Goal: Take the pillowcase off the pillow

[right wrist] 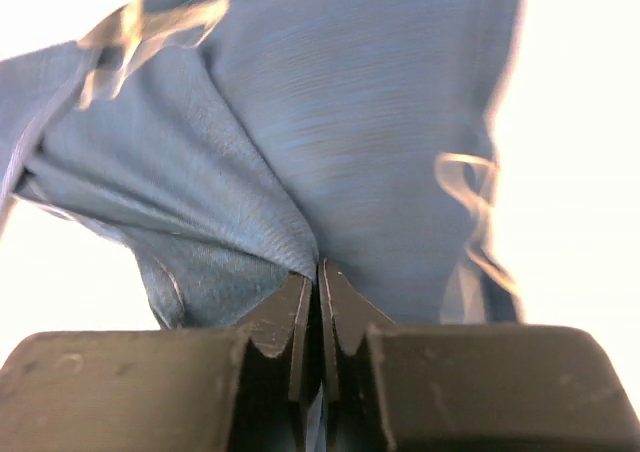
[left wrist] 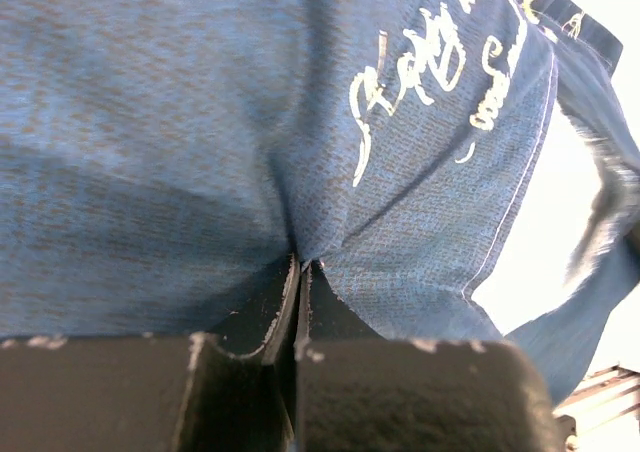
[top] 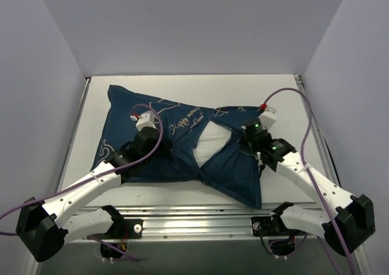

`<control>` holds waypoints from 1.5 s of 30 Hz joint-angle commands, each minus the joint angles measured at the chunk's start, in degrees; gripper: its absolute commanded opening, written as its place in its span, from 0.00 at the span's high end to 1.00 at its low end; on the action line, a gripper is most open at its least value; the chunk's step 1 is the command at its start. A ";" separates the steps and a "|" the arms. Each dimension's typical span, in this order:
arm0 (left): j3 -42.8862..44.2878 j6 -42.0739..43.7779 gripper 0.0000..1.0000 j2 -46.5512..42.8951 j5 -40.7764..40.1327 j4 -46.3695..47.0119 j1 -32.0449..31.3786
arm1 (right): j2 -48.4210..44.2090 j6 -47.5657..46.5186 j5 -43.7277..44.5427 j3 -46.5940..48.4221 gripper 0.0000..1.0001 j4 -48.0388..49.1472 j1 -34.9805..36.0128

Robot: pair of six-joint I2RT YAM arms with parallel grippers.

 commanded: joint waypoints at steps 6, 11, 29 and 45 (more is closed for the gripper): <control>-5.69 -0.23 0.98 -6.70 -2.47 -13.28 2.53 | -4.54 -5.21 -7.77 -2.59 1.00 -3.27 -13.89; -3.87 4.24 0.89 -8.02 1.49 -9.26 -0.80 | -0.74 -7.87 -18.24 -3.99 1.00 2.79 -11.79; 34.81 35.19 0.24 24.37 3.78 1.13 -13.82 | -0.03 -11.39 -16.58 -0.04 1.00 3.15 -5.19; 31.59 23.25 0.25 42.77 2.37 2.88 -8.55 | -1.26 -10.95 -17.99 -2.15 1.00 4.56 -3.69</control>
